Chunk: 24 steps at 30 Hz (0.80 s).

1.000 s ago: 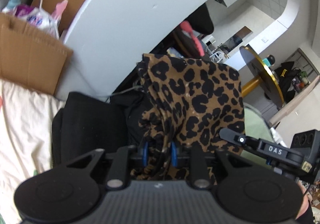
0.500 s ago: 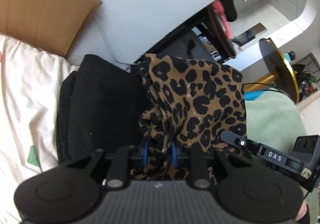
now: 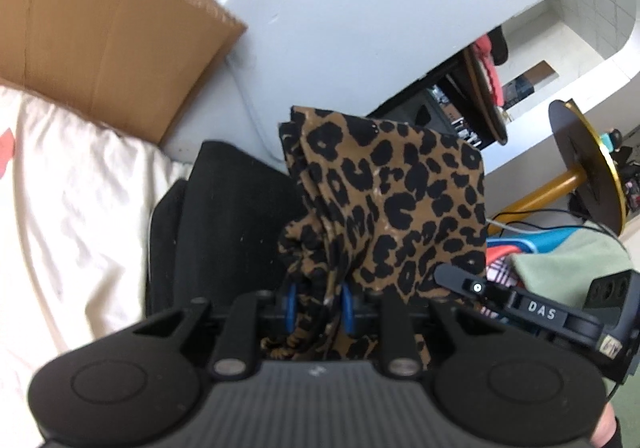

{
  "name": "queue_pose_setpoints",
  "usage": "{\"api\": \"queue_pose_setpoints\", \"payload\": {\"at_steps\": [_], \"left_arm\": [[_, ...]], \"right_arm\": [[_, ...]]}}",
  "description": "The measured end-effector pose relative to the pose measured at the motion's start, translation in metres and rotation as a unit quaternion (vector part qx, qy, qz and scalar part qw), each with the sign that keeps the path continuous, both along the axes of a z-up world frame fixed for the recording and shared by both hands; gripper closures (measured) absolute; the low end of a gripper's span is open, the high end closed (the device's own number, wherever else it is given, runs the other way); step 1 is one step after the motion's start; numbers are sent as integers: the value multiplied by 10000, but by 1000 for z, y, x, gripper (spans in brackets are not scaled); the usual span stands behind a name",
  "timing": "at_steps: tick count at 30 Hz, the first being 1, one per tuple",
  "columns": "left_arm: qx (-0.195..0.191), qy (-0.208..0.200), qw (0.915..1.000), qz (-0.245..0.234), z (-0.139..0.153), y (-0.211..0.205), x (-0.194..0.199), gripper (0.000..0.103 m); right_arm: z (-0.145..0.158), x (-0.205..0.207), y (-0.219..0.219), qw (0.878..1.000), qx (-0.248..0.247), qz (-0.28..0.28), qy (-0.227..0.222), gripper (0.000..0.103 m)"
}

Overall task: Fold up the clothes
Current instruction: 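Lower the folded skirt with both tools onto the black clothes pile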

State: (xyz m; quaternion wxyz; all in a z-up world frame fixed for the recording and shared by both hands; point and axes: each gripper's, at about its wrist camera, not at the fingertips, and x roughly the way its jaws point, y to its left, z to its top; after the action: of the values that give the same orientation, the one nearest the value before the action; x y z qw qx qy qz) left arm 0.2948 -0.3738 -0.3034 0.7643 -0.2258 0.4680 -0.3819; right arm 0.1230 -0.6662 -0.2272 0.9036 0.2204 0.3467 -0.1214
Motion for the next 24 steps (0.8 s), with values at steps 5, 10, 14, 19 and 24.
{"api": "queue_pose_setpoints", "payload": {"at_steps": [5, 10, 14, 19, 24], "left_arm": [[42, -126, 9999, -58, 22, 7, -10, 81], [151, -178, 9996, -154, 45, 11, -16, 81], [275, -153, 9993, -189, 52, 11, -15, 81], [426, -54, 9988, -221, 40, 6, -8, 81], [609, 45, 9979, -226, 14, -4, 3, 81]], "right_arm": [[12, -6, 11, 10000, -27, 58, -68, 99], [29, -12, 21, 9999, -98, 6, -54, 99], [34, -12, 23, 10000, -11, -21, -44, 99], [30, -9, 24, 10000, -30, 10, 26, 99], [2, 6, 17, 9997, 4, -41, 250, 99]]}}
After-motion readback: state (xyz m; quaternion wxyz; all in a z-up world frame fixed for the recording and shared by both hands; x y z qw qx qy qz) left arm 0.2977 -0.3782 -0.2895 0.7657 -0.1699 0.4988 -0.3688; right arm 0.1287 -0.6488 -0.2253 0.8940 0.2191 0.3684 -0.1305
